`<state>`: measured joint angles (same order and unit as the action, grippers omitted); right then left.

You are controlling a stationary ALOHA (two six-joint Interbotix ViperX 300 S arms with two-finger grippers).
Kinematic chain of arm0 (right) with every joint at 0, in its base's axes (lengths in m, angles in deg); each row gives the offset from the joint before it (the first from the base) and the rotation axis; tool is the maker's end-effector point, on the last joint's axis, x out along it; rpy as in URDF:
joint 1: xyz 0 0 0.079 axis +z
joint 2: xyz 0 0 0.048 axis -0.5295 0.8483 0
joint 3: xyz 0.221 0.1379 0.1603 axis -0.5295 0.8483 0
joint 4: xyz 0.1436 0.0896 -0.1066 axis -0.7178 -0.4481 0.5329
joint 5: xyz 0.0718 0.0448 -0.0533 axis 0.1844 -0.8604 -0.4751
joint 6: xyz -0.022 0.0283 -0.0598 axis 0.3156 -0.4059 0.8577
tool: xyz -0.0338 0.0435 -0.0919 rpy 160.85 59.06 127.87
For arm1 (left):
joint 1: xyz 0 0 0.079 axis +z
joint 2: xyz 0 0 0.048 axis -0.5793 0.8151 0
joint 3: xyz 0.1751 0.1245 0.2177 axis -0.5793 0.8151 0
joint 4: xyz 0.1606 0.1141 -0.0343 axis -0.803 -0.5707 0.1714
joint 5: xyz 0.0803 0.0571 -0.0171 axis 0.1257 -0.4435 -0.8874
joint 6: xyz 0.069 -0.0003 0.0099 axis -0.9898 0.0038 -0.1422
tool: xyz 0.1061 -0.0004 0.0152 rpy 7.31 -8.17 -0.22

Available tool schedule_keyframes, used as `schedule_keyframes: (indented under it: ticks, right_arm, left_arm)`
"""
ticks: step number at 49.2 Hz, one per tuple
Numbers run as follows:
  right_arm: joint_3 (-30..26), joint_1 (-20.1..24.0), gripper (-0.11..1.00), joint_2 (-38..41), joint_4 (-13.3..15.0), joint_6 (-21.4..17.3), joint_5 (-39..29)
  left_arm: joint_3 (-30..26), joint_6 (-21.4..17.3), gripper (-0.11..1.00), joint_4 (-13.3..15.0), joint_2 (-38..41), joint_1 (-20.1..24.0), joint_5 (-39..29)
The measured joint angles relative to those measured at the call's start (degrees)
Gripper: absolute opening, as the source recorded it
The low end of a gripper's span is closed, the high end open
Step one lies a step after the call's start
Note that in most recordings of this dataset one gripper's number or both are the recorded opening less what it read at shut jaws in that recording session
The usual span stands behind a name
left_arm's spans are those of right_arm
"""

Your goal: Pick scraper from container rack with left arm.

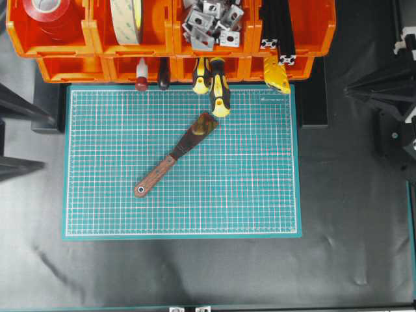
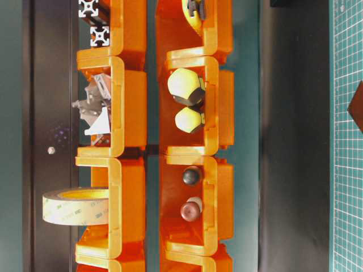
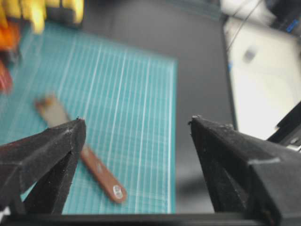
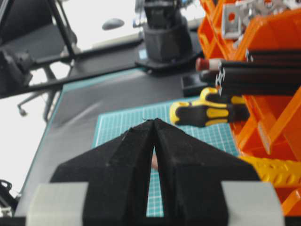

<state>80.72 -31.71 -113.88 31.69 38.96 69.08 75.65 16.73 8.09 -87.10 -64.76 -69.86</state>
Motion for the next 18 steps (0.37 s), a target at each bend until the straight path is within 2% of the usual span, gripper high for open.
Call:
schedule_keyframes:
  ticks: [3,8,18]
  right_arm:
    - [0.1,0.0,0.01,0.1,-0.1,0.0,-0.1]
    - [0.1,0.0,0.01,0.0,0.0,-0.1,-0.2]
    - [0.0,0.0,0.01,-0.1,-0.1,-0.1,-0.2]
  left_arm:
    - [0.0,-4.9,0.87,0.0,-3.3,0.0,0.0]
    - [0.0,-10.5,0.87,0.0,-6.4,0.1,-0.2]
    - [0.2,-14.1,0.86,0.0,-9.1,0.2,-0.4]
